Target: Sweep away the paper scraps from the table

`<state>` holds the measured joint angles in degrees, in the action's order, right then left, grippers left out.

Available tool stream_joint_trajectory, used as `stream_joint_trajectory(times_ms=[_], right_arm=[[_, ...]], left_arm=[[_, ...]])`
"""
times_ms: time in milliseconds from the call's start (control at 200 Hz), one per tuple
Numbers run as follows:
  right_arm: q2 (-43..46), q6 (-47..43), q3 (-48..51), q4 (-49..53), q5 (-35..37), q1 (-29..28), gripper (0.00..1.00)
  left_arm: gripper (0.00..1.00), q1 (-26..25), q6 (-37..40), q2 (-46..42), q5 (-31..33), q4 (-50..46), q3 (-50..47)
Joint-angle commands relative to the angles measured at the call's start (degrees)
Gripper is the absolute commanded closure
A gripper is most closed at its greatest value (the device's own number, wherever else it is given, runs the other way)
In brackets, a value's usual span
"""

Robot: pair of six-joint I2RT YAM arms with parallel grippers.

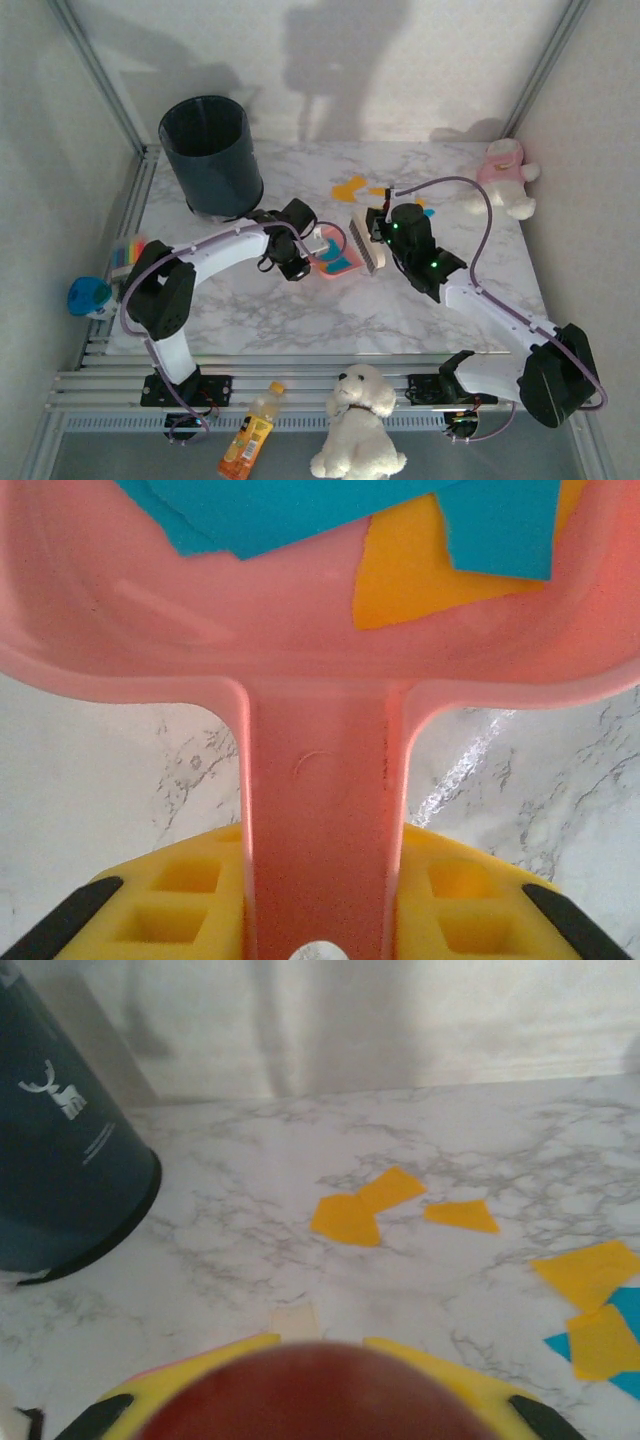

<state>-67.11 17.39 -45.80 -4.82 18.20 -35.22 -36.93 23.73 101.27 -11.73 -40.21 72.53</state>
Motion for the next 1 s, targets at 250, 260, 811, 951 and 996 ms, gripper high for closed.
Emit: stream_joint_trajectory(times_ms=[250,260,811,951,996], right_arm=[[3.2,1.4,0.5,2.4,10.4,0.4,1.0],[3.2,1.4,0.5,2.4,10.3,0.4,1.0],[-0.5,2.2,-1.1,3.9,6.7,0.7,1.0],[-0.9,2.5,-1.2,3.9,6.2,0.7,1.0],[-0.9,2.4,-1.2,4.0,6.1,0.6,1.0]], left_arm=[[1.0,2.7,-4.0,-7.7,1.3,7.1,-2.1],[1.0,2.8,-4.2,-7.9,1.2,7.3,-2.1],[1.0,9.4,-13.3,-20.2,-11.2,15.3,0.3],[1.0,11.9,-16.3,-21.4,-14.2,14.8,2.5],[1.0,12.7,-17.2,-21.5,-15.0,14.6,3.2]])
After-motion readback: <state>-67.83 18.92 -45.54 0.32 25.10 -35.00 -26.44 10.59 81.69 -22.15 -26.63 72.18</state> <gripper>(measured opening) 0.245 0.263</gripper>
